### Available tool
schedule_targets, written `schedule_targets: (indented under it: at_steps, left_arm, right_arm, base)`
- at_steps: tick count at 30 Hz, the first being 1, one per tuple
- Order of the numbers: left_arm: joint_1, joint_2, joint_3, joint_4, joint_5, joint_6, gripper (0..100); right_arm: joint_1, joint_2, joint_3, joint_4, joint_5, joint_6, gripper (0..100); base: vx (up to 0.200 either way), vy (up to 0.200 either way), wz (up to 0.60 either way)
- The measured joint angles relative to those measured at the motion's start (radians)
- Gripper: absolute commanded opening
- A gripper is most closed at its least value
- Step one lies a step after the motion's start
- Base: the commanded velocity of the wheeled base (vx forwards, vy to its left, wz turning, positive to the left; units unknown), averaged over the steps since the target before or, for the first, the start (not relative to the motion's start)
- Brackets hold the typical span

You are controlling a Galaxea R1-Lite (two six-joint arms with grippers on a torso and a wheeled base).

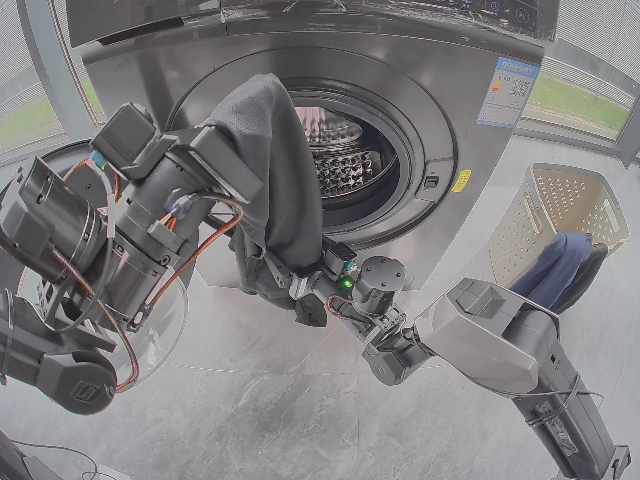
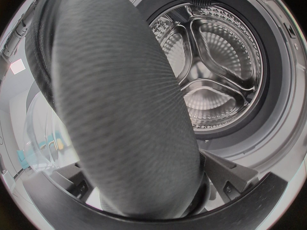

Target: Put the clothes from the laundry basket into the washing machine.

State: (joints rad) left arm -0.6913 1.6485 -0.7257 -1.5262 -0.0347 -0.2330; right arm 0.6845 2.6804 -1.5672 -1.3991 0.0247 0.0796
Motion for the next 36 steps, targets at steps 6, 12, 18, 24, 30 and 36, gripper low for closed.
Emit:
schedule_targets:
  at_steps: [6, 12, 18, 24, 30, 36]
  left_arm:
    - [0.004, -0.004, 0.001, 0.006, 0.0, -0.003, 0]
    - [0.033, -0.003, -0.001, 0.008, 0.002, -0.003, 0]
    - [0.074, 0.001, -0.004, 0.01, 0.001, -0.003, 0]
    - [0.112, 0.012, -0.006, 0.013, 0.001, -0.003, 0]
    - [0.157, 0.032, -0.003, 0.014, 0.001, -0.003, 0]
    - [0.184, 0.063, 0.023, 0.012, 0.002, -0.004, 0]
  right_arm:
    - [0.002, 0.024, -0.041, -0.009, 0.0, 0.0, 0]
    - [-0.007, 0.012, 0.018, -0.031, 0.0, 0.001, 0]
    - [-0.025, -0.06, 0.186, -0.079, 0.001, 0.011, 0]
    - [-0.04, -0.206, 0.405, -0.119, -0.001, 0.024, 0]
    - [-0.057, -0.39, 0.597, -0.136, -0.021, 0.044, 0]
    - [-0.068, -0.531, 0.676, -0.144, -0.089, 0.094, 0]
  base:
    - [0.0, 0.0, 0.0]
    - [0.0, 0.0, 0.0]
    - [0.0, 0.0, 0.0]
    - [0.0, 0.0, 0.0]
    - [0.0, 0.0, 0.0]
    - [0.0, 0.0, 0.0]
